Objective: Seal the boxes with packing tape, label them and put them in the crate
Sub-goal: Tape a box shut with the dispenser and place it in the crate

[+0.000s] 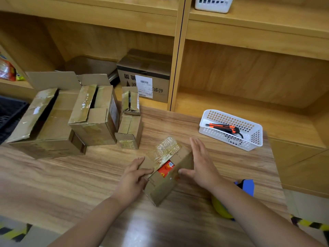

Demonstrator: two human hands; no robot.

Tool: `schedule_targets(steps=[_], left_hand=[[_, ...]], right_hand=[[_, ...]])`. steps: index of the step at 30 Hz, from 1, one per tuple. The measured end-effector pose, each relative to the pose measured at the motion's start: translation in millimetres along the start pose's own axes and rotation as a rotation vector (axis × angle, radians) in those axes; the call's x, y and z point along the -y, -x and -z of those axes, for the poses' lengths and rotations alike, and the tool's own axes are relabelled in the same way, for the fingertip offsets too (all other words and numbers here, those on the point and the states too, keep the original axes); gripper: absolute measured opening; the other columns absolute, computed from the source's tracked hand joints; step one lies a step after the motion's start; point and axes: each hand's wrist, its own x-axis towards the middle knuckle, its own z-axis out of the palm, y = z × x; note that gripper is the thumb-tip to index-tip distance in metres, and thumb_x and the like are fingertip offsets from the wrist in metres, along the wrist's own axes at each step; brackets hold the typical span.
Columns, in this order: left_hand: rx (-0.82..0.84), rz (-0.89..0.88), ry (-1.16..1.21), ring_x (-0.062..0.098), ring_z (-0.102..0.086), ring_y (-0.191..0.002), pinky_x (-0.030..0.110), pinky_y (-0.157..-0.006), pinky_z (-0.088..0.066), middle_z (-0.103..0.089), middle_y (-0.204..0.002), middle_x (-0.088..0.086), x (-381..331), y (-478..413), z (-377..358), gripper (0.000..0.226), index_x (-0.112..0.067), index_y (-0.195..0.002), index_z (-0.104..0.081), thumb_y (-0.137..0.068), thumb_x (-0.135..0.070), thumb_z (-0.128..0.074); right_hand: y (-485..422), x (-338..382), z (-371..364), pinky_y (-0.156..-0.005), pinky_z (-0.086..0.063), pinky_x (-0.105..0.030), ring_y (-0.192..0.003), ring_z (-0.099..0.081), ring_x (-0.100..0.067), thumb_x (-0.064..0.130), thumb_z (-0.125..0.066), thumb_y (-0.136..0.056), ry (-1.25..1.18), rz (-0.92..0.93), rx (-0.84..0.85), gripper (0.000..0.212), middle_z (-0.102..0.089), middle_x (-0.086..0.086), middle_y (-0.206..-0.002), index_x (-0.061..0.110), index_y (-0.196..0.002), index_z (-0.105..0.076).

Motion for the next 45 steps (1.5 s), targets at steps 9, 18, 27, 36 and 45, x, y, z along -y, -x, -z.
schedule_targets(steps=[9,18,27,36,45], left_hand=[[0.103,0.115,-0.201,0.014,-0.037,-0.131,0.034,-0.11,-0.026,-0.047,-0.132,-0.007,-16,-6,16,0.024,-0.039,-0.111,-0.06,-0.088,-0.038,-0.055],[0.094,0.084,-0.744,0.028,-0.06,-0.108,0.06,-0.091,-0.043,-0.064,-0.117,0.011,-13,1,2,0.068,-0.004,-0.12,-0.061,-0.08,-0.052,-0.034],[0.146,0.016,-0.75,0.028,-0.058,-0.108,0.057,-0.094,-0.041,-0.063,-0.117,0.009,-5,-8,11,0.07,-0.006,-0.123,-0.059,-0.081,-0.056,-0.034],[0.193,-0.128,-0.751,0.025,-0.056,-0.11,0.054,-0.098,-0.037,-0.061,-0.118,0.005,-1,-29,17,0.069,-0.01,-0.127,-0.055,-0.083,-0.058,-0.033],[0.241,-0.241,-0.763,0.027,-0.053,-0.115,0.058,-0.099,-0.037,-0.058,-0.121,0.009,6,-42,10,0.073,-0.007,-0.127,-0.053,-0.082,-0.059,-0.029]], right_hand=[[13,10,-36,-0.108,-0.027,-0.032,-0.133,-0.028,-0.022,0.067,-0.064,-0.071,0.014,-0.156,0.062,0.112,-0.031,-0.005,-0.146,0.017,-0.151,-0.004],[31,37,-50,-0.113,-0.016,-0.039,-0.142,-0.007,-0.028,0.057,-0.045,-0.089,0.234,-0.077,0.131,0.082,0.006,-0.006,-0.157,0.038,-0.149,0.008],[22,52,-62,-0.115,0.001,-0.046,-0.144,0.011,-0.029,0.05,-0.038,-0.094,0.39,-0.069,0.174,0.068,0.021,-0.008,-0.156,0.045,-0.147,0.003],[32,60,-78,-0.091,-0.047,-0.051,-0.122,-0.05,-0.036,0.057,-0.037,-0.075,0.392,-0.324,0.056,0.074,-0.048,-0.019,-0.139,0.015,-0.135,-0.046],[45,59,-87,-0.114,-0.015,-0.037,-0.145,-0.007,-0.023,0.067,-0.004,-0.076,0.216,-0.462,-0.011,0.095,0.003,-0.006,-0.159,0.009,-0.15,0.007]])
